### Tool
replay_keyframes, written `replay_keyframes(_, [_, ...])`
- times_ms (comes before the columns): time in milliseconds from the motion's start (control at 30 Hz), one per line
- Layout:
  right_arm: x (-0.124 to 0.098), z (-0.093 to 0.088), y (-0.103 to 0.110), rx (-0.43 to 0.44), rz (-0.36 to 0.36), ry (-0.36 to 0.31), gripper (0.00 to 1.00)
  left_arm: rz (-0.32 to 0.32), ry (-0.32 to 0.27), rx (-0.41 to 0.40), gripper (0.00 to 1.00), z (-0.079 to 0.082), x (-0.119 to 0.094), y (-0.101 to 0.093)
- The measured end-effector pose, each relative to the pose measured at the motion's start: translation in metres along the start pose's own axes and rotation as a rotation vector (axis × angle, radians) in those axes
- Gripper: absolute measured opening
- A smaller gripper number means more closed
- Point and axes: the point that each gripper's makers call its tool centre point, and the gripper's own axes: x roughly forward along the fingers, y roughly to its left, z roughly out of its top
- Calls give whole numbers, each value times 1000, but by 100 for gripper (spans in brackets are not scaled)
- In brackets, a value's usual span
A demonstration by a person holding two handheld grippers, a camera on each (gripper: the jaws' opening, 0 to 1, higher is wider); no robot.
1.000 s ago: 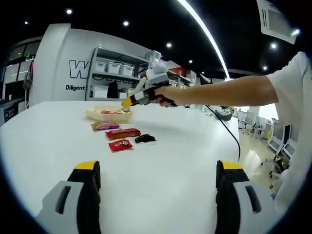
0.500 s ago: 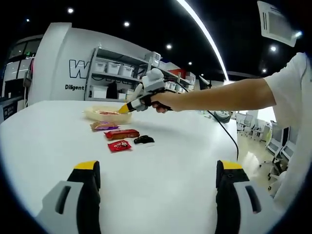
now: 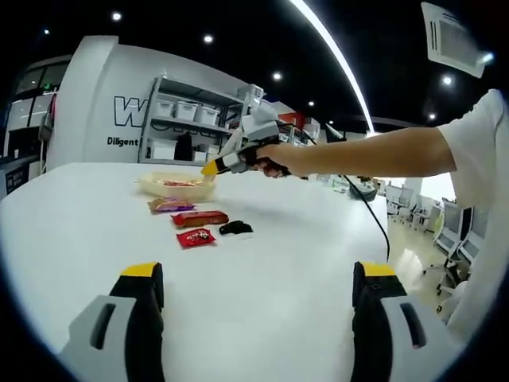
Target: Place the target food into the container with the food tongs after gripping and lifting it, then release it inside without dropping or visibly crushing the food.
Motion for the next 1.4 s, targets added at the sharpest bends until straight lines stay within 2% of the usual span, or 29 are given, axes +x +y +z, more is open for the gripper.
replay_keyframes(300, [-16,1,9,-38,9,12,20,6,-4,-8,97,1,0,2])
replay_keyframes(467, [-31,9,21,-55,27,-6,20,11,-24,41,96,4,0,2])
replay_keyframes(700, [-44,11,29,-61,43,-12,20,18,-37,13,97,7,-2,5])
replay_keyframes(933, [-59,12,33,-61,50,-27,20,21,-23,8,97,4,-1,6])
replay_keyframes(1233, [-81,2,41,-49,58,-43,20,22,-16,9,97,2,-2,5])
replay_keyframes(1400, [-88,-13,47,-33,70,-41,20,21,-16,7,97,3,-2,4])
